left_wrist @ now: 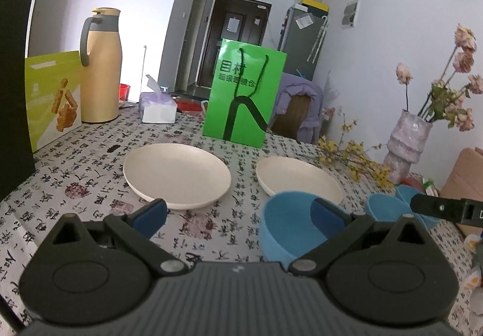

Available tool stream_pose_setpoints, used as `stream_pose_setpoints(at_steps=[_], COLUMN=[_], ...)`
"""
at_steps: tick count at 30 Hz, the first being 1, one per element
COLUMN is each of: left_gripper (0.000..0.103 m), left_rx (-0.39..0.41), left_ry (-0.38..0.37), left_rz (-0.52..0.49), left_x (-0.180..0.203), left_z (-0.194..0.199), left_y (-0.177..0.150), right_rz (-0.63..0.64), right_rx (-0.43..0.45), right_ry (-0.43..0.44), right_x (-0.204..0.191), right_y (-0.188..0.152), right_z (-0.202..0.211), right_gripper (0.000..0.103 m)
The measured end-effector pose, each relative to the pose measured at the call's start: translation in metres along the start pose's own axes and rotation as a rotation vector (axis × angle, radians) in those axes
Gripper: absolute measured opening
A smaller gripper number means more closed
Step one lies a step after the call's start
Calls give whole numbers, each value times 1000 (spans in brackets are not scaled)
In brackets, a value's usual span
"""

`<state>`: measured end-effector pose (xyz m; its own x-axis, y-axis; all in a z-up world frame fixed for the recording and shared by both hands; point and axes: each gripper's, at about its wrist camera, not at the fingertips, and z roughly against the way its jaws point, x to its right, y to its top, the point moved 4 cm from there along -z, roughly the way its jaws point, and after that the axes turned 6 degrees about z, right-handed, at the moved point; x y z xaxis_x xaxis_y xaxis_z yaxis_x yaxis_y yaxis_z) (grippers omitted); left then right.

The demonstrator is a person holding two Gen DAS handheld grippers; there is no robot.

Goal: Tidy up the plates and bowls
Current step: 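Move both open grippers forward to the rim of another cream plate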

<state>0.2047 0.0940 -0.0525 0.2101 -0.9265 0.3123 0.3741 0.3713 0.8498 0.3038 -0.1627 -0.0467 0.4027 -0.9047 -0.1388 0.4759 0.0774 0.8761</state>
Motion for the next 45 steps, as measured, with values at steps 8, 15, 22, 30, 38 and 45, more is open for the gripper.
stream_pose_setpoints(at_steps=[8,15,22,30,38,45], left_gripper=[103,103,103,103,103,103], left_rx=[-1,13,-1,2,-4,-11], left_ry=[1,25,51,81,90,103], left_rz=[54,76,123,143,163,177], left_x=[-20,-33,-50,-62,-69,-75], left_z=[-14,-26,-41,-53,-66,-77], left_y=[17,28,37,43,48,52], right_rz=[20,32,56,73,69,56], right_rx=[-7,-12,-16,-34,-61,-86], right_ry=[29,56,64,63,79,91], right_x=[-16,-31,-47,-59,-66,-67], right_y=[14,25,36,43,50,53], right_z=[-21,-42,-60,-84,-104,-120], right_gripper=[103,103,103,103,103,103])
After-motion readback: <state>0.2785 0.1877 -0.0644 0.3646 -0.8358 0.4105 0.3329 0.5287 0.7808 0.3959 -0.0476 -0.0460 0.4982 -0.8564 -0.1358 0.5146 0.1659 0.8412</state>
